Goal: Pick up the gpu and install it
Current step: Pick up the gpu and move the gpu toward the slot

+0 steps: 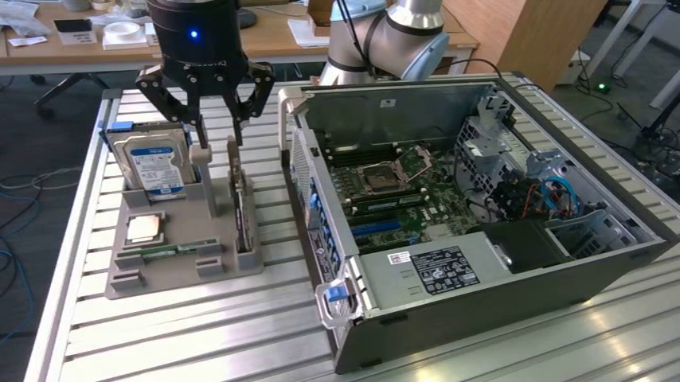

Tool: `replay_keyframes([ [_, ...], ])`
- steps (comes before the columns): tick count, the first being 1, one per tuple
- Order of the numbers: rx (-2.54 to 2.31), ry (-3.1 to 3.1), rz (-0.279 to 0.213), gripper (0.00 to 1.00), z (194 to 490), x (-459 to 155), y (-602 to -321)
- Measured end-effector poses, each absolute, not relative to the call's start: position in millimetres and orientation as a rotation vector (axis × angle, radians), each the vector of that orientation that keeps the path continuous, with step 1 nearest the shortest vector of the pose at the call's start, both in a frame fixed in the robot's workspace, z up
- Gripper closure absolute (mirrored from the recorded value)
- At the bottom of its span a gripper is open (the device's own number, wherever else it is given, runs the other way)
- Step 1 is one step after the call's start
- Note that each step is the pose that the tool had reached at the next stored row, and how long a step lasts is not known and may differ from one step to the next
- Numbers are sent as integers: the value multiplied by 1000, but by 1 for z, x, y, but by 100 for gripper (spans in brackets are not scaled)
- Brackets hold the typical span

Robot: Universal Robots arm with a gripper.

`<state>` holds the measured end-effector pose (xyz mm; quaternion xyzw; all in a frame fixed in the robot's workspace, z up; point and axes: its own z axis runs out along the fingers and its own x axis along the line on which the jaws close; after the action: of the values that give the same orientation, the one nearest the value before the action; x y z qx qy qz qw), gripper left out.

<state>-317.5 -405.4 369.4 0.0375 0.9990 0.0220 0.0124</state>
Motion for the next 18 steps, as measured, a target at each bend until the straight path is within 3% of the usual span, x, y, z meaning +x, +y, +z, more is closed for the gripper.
replay_keyframes([
  [18, 117, 3114, 69, 53, 352, -318, -405],
])
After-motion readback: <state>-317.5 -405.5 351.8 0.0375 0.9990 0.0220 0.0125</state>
